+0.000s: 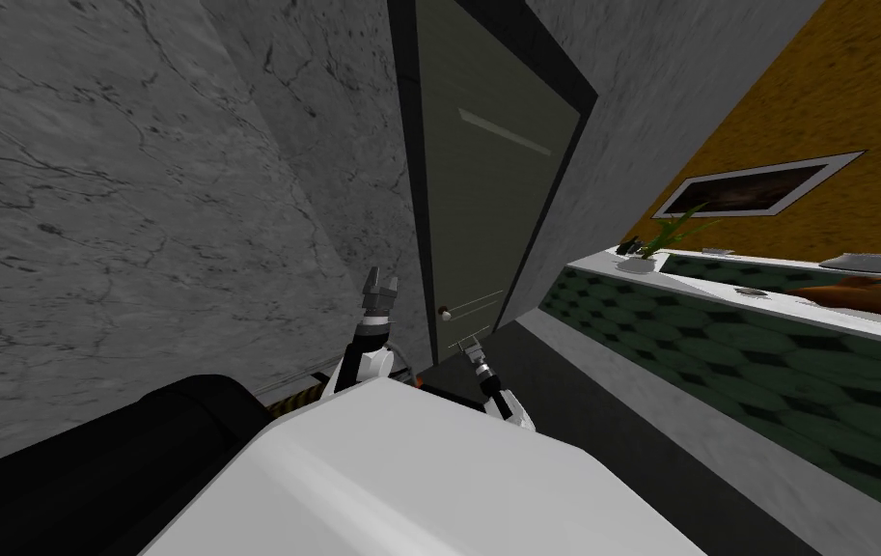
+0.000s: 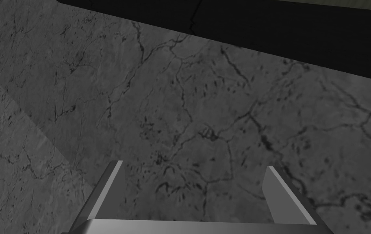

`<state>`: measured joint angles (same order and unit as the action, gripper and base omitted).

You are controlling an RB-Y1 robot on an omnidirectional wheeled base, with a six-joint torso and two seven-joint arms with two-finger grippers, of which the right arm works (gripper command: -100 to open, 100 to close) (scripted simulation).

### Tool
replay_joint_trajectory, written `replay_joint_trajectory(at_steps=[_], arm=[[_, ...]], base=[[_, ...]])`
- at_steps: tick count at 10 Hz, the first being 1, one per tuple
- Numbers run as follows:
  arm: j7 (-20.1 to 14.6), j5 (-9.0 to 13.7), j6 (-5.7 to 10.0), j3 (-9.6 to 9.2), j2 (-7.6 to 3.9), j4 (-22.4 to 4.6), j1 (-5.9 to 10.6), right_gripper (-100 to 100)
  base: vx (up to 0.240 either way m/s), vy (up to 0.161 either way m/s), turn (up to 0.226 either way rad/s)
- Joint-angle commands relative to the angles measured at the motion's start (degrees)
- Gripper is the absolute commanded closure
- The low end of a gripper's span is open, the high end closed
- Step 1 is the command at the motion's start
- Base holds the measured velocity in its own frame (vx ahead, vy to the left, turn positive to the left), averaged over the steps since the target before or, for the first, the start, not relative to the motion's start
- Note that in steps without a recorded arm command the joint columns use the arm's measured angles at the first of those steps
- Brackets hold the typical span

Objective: Pull the door open

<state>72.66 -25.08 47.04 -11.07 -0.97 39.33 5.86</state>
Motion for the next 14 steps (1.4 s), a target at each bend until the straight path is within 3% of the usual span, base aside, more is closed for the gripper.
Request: replay_joint_trajectory(at_steps=[1,3,5,8,14], arm=[[0.25,-0.03,0.69,0.93,-0.02,-1.71,1.16,-100],[0.34,-0.32,1.10,2.57,0.42,-3.67,2.94,-100],[0.36,-0.66,1.45,4.25,2.21,-5.68,4.88,-100],[0.35,-0.71,1.48,4.49,2.63,-5.97,5.15,-100],[0.35,-0.73,1.49,4.57,2.77,-6.07,5.24,-100]], base=[[-0.034,0.007,-0.053],[-0.049,0.009,-0.039],[0.046,-0.020,0.179],[0.034,-0.038,0.115],[0.004,-0.004,0.014]])
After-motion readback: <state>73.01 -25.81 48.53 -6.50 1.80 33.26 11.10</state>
